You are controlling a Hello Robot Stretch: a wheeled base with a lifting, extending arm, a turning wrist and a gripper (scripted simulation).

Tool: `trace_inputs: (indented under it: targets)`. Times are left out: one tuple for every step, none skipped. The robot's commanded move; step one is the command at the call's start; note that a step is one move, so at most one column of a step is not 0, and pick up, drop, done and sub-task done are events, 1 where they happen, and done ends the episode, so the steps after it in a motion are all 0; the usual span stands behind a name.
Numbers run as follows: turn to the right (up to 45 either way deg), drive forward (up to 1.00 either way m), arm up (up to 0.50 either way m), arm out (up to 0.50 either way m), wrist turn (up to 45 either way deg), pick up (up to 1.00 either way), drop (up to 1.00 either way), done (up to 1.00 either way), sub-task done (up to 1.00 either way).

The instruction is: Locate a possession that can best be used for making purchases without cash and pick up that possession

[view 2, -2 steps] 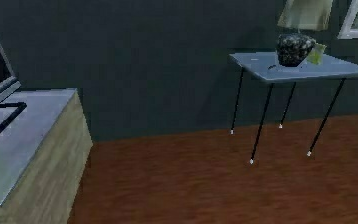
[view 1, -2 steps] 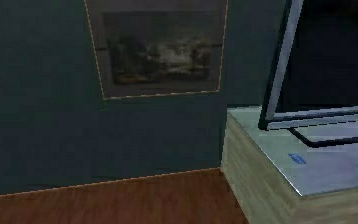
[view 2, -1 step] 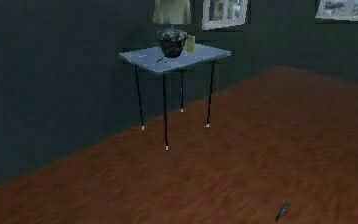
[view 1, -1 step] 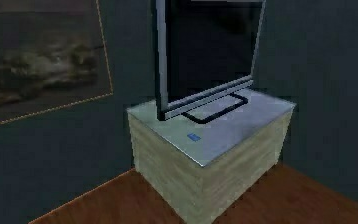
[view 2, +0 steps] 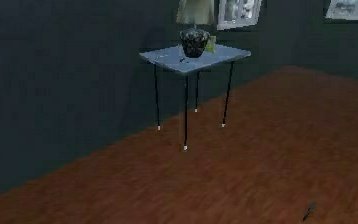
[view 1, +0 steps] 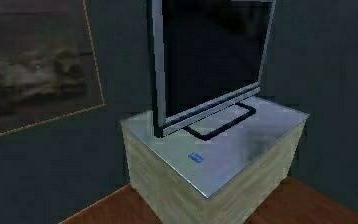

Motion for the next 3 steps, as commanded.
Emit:
trace_inputs:
  targets:
    - [45.0,0.00,0.00,0.00,0.0,0.00,0.00,0.00,0.00]
    - [30.0,0.00,0.00,0.00,0.0,0.00,0.00,0.00,0.00]
    - [0.0,0.10,0.00,0.00,0.0,0.00,0.00,0.00,0.00]
